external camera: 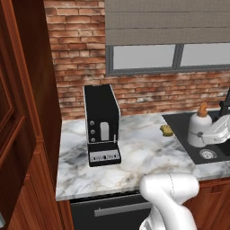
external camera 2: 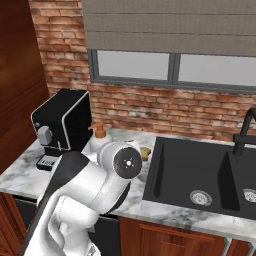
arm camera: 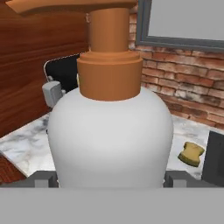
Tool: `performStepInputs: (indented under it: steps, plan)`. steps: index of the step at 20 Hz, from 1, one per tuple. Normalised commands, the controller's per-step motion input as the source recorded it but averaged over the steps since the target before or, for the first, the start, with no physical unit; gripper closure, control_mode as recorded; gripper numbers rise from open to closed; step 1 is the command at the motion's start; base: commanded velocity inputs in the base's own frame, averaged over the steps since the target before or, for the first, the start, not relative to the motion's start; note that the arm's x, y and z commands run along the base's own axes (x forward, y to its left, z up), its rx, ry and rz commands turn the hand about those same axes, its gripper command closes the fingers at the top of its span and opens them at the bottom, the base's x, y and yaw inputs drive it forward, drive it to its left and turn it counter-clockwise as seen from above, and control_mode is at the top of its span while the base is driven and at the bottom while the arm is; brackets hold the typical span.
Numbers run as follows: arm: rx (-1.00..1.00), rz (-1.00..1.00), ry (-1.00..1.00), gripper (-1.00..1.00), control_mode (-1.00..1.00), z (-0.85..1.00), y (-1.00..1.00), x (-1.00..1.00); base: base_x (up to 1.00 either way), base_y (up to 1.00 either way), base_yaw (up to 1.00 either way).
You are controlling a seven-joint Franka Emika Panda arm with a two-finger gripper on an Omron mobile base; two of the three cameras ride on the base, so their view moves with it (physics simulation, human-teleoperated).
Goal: Locate and retrieve the soap dispenser and sponge from the cabinet. Place them next to the sink.
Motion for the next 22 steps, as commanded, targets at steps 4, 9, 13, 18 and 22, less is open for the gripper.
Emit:
performStepInputs:
  steps: [4,9,13,18,22]
  plan:
    - [0.0,0.25,-0.09,1.0,-1.0,-0.46,-0.13,0.42,0.0,0.0,0.0]
    - [0.0,0.25,-0.11,1.0,-1.0,-0.45,-0.02,0.43,0.0,0.0,0.0]
    - [0.0,0.18,-0.03,1.0,-1.0,-0.36,-0.07,0.47,0.0,0.0,0.0]
    - [-0.02,0.04,0.0,1.0,-1.0,-0.22,-0.21,0.29,0.0,0.0,0.0]
    - [0.0,0.09,-0.05,1.0,-1.0,-0.06,-0.03,0.33,0.0,0.0,0.0]
